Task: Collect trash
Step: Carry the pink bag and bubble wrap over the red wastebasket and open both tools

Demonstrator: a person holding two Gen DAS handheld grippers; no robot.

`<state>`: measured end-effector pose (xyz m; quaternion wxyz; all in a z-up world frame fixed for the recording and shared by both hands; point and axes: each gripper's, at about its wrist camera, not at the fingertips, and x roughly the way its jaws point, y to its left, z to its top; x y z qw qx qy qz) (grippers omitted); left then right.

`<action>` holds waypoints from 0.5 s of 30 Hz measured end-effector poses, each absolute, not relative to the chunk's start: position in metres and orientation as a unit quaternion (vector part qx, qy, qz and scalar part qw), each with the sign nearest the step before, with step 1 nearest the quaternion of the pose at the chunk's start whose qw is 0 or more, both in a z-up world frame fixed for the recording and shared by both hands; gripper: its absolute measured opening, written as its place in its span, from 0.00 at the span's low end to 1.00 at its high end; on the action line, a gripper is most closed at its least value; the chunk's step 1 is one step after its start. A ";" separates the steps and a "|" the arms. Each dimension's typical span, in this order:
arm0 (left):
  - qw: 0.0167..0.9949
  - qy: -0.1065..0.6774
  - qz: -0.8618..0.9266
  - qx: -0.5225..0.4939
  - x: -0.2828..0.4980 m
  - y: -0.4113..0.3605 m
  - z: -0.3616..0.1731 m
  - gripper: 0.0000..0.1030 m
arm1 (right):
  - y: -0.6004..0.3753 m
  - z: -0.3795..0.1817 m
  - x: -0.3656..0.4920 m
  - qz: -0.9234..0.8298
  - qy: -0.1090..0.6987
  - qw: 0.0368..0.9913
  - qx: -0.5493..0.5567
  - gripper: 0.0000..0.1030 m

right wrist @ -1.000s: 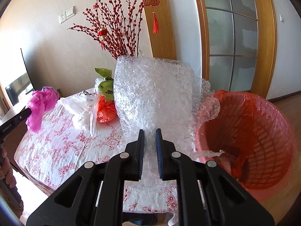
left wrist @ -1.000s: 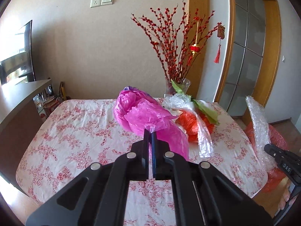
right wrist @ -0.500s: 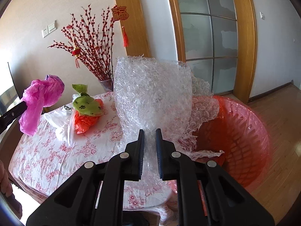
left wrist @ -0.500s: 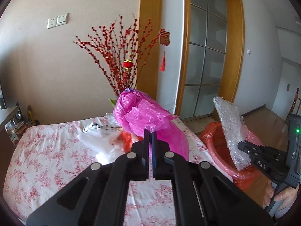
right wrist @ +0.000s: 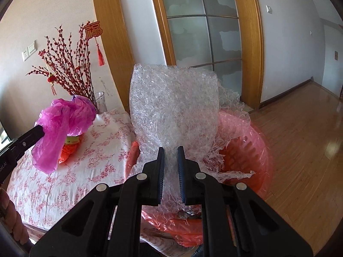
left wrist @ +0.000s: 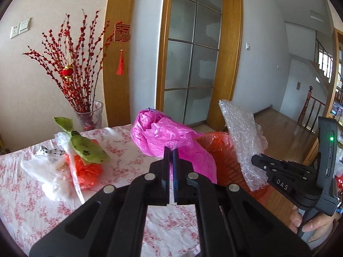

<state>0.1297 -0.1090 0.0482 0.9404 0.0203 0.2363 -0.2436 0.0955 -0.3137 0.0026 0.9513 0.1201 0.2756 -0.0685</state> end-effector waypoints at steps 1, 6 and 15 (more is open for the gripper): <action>0.938 0.238 -0.249 0.022 0.131 -0.116 0.046 0.04 | -0.318 0.002 0.095 -0.071 0.276 0.951 0.122 0.12; 0.928 0.250 -0.276 0.032 0.138 -0.146 0.035 0.04 | -0.332 -0.004 0.093 -0.083 0.278 0.948 0.131 0.12; 0.914 0.259 -0.312 0.035 0.155 -0.193 0.016 0.04 | -0.350 -0.015 0.104 -0.099 0.287 0.941 0.149 0.12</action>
